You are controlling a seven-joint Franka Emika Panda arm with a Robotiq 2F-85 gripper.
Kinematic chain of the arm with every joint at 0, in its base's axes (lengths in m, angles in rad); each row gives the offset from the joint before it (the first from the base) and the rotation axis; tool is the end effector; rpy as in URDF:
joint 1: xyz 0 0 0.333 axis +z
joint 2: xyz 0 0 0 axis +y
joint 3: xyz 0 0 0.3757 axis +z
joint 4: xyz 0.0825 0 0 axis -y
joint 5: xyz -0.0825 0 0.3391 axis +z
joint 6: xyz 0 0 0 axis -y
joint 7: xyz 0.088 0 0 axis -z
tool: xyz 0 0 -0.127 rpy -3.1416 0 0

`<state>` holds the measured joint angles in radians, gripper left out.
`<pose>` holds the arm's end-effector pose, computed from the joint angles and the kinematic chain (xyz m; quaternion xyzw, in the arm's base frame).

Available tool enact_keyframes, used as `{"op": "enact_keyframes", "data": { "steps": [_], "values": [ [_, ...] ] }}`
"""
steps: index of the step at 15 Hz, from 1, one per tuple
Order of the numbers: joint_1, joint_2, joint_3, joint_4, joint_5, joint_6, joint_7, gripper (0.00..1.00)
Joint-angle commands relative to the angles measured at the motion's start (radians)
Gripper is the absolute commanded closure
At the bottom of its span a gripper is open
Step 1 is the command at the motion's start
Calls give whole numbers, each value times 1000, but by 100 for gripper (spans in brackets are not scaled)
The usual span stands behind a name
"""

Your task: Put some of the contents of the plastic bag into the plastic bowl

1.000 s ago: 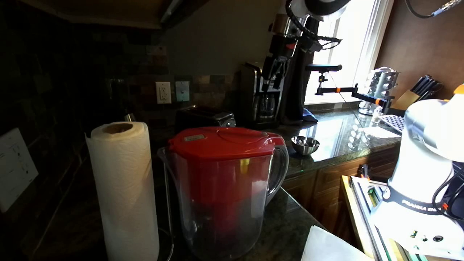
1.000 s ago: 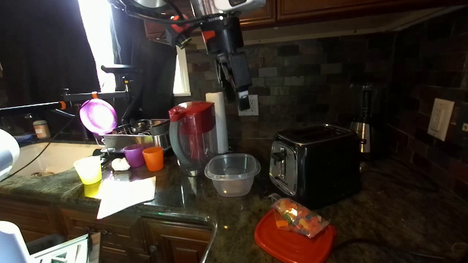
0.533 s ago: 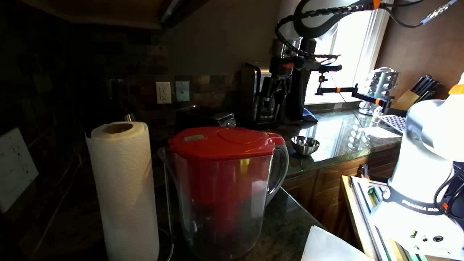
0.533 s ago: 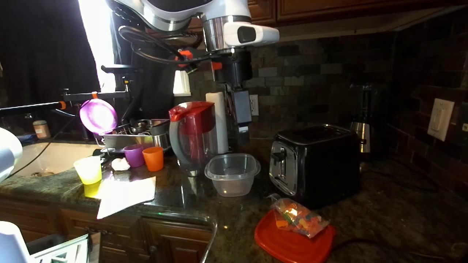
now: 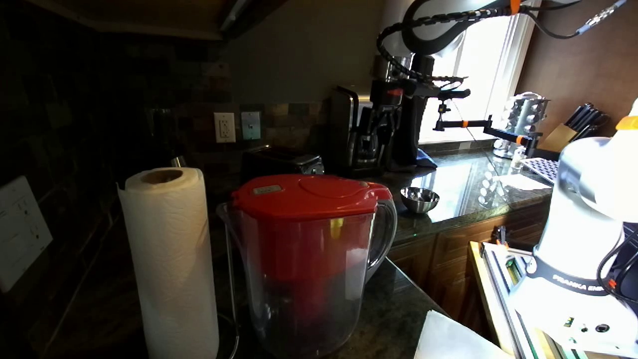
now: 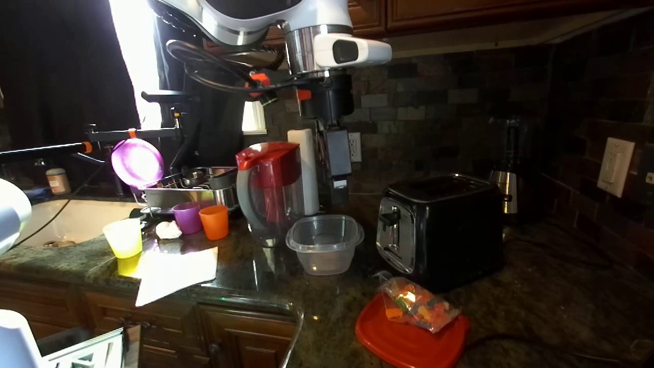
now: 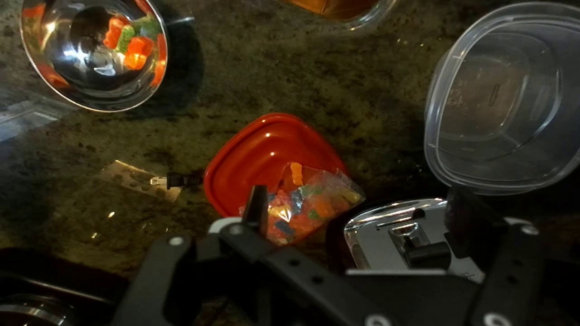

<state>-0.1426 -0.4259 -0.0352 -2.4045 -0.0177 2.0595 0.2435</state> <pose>0.3557 -0.0670 0.5309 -0.9782 0.2039 -0.0403 0.0007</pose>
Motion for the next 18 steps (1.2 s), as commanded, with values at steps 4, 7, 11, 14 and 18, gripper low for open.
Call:
{"op": "enact_keyframes", "data": {
  "steps": [4,7,11,14,18],
  "values": [
    [-26,100,-25,24,13,25,66,0],
    [-36,158,-47,41,30,74,80,0],
    [-40,237,-77,69,67,142,80,0],
    [-45,298,-89,100,83,167,123,0],
    [-50,365,-100,145,90,181,216,0]
  ]
}}
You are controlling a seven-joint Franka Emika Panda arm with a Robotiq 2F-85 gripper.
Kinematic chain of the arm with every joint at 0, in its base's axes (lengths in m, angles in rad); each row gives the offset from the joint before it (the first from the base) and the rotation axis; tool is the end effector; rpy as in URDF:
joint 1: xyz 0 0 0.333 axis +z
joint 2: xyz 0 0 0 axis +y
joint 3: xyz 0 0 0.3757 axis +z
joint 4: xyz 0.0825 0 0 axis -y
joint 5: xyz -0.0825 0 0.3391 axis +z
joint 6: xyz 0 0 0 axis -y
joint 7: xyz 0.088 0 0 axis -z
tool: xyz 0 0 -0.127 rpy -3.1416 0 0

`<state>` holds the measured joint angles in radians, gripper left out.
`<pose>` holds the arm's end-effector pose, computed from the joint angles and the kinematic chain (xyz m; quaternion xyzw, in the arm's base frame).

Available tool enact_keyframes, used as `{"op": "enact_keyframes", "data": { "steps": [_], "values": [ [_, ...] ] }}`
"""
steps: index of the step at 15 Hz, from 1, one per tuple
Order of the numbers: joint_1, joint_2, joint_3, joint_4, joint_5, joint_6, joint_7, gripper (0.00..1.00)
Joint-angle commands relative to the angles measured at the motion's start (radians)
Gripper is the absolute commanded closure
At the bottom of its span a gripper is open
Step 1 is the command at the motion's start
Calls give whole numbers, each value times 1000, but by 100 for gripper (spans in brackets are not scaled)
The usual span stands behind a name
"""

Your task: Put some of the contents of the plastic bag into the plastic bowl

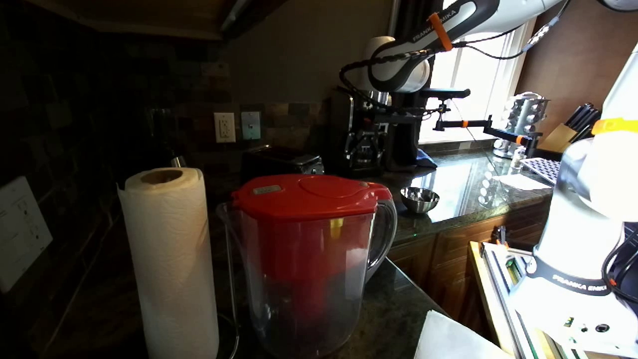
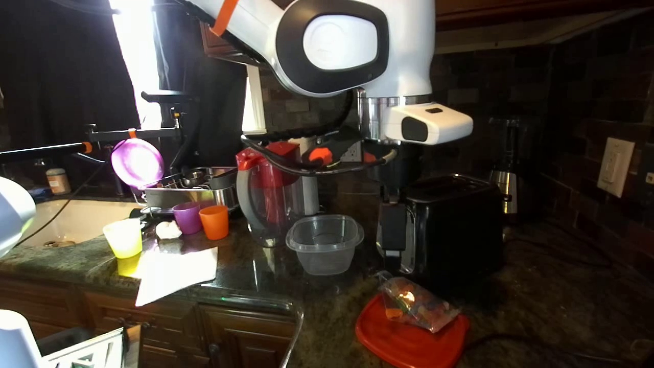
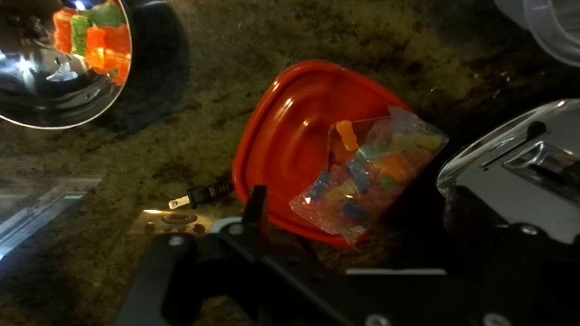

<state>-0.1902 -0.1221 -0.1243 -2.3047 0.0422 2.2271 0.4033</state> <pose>0.4326 -0.1403 0.4654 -0.9314 0.3625 -0.0206 0.0255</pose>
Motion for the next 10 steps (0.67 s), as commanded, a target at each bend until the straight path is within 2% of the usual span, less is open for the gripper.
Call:
{"op": "enact_keyframes", "data": {
  "steps": [1,10],
  "values": [
    [-3,74,-13,52,31,19,76,0],
    [-1,204,-44,142,37,28,248,0]
  ]
}}
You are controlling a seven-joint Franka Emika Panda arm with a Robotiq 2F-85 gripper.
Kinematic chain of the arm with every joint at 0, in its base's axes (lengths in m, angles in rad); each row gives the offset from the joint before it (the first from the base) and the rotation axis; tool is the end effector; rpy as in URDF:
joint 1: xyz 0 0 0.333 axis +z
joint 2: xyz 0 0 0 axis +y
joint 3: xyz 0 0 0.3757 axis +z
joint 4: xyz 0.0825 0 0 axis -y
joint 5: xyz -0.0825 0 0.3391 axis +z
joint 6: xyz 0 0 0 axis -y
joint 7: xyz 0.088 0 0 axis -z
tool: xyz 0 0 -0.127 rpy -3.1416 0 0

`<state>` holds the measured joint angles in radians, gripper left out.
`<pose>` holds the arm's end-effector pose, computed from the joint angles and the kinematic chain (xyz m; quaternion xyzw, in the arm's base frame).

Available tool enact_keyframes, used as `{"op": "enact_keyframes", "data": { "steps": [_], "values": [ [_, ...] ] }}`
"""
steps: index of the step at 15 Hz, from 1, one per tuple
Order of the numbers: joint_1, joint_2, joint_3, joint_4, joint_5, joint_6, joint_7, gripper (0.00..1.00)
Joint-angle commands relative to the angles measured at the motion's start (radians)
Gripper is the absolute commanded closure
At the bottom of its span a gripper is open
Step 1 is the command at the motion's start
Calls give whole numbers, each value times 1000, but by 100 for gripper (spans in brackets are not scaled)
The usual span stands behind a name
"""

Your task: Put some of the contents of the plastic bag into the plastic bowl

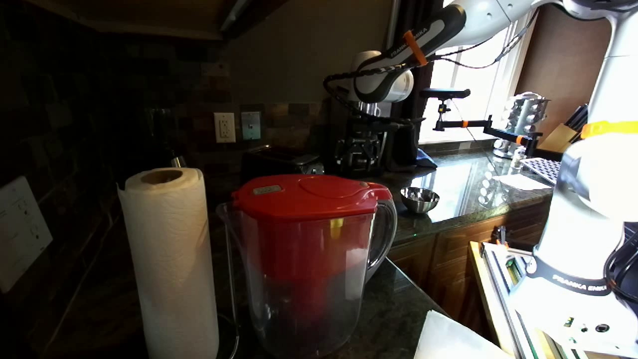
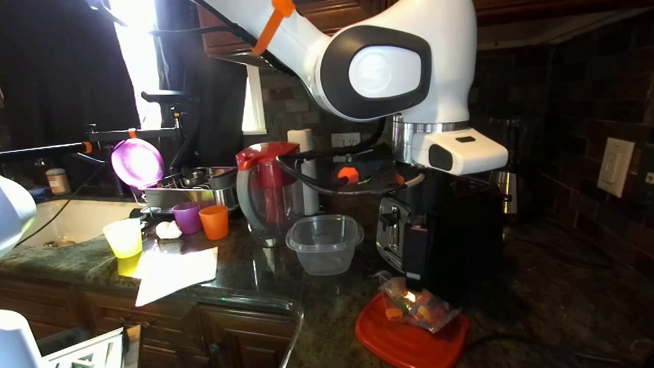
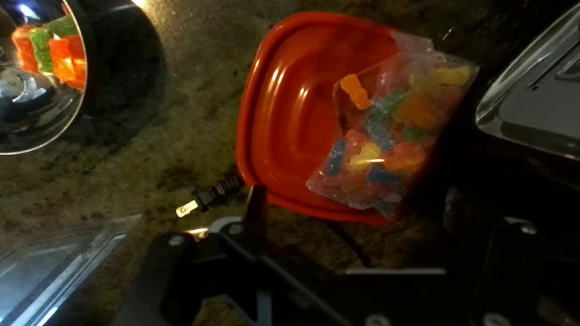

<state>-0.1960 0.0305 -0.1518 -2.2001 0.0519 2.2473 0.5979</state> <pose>0.4734 -0.1686 0.4380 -0.8827 0.4695 -0.0062 0.0190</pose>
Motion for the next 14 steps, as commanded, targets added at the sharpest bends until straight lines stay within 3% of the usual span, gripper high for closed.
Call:
{"op": "enact_keyframes", "data": {
  "steps": [1,14],
  "values": [
    [5,65,-20,46,32,4,71,0],
    [10,214,-30,146,144,-50,101,0]
  ]
}}
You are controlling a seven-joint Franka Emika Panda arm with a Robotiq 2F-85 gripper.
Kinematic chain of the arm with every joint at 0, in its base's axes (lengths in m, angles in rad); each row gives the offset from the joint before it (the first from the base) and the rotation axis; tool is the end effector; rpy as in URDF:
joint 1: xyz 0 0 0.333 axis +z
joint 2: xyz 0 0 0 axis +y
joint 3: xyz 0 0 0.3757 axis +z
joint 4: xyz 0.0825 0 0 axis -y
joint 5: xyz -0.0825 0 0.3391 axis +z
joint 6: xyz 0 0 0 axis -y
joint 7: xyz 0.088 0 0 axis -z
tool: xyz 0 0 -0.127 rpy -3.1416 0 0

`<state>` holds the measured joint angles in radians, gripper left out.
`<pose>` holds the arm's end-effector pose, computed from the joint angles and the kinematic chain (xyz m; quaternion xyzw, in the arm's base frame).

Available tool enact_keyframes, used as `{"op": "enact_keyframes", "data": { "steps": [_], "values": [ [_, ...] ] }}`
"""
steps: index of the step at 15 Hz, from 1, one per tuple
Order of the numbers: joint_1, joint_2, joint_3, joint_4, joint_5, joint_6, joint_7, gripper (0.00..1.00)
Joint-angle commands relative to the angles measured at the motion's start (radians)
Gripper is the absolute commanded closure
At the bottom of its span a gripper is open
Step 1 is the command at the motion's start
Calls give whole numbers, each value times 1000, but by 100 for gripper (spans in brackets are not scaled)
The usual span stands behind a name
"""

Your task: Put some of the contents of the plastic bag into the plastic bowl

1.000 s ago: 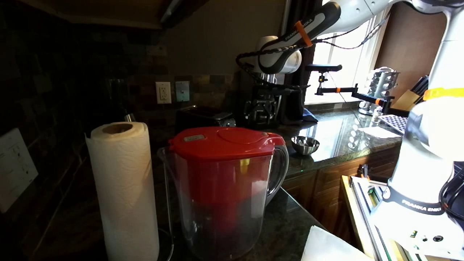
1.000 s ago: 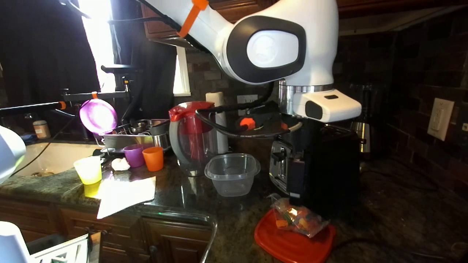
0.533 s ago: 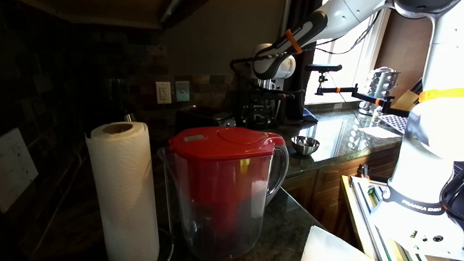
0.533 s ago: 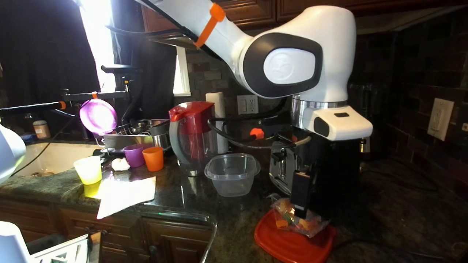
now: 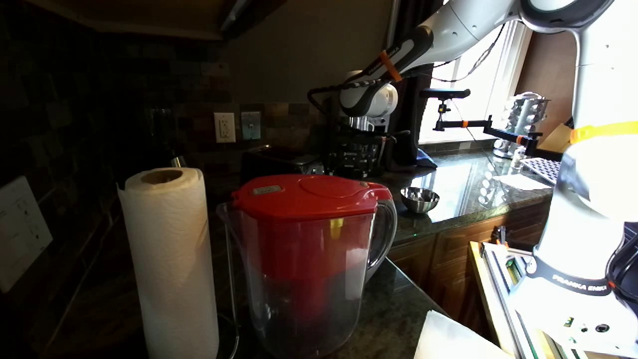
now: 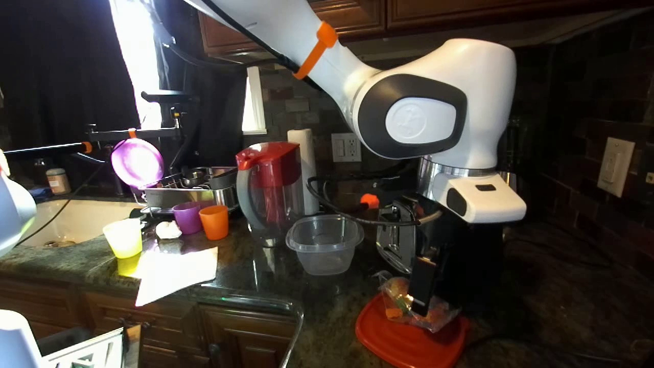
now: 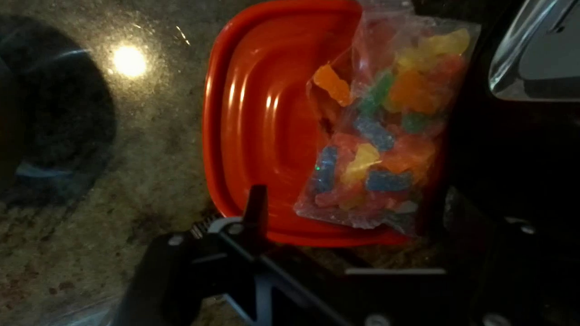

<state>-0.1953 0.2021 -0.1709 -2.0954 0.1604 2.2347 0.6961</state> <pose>0.5124 -0.1846 0.3903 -0.8346 0.5483 0.0360 0.0391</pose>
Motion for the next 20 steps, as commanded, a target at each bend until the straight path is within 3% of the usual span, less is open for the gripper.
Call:
{"op": "enact_keyframes", "data": {
  "steps": [1,11,12,15,20],
  "values": [
    [10,52,-10,46,42,-37,0,0],
    [23,120,-1,97,99,-48,-10,4],
    [24,123,0,100,102,-49,-10,10],
    [28,134,0,112,103,-47,-10,47],
    [31,136,-3,120,96,-46,-10,84]
  ]
}}
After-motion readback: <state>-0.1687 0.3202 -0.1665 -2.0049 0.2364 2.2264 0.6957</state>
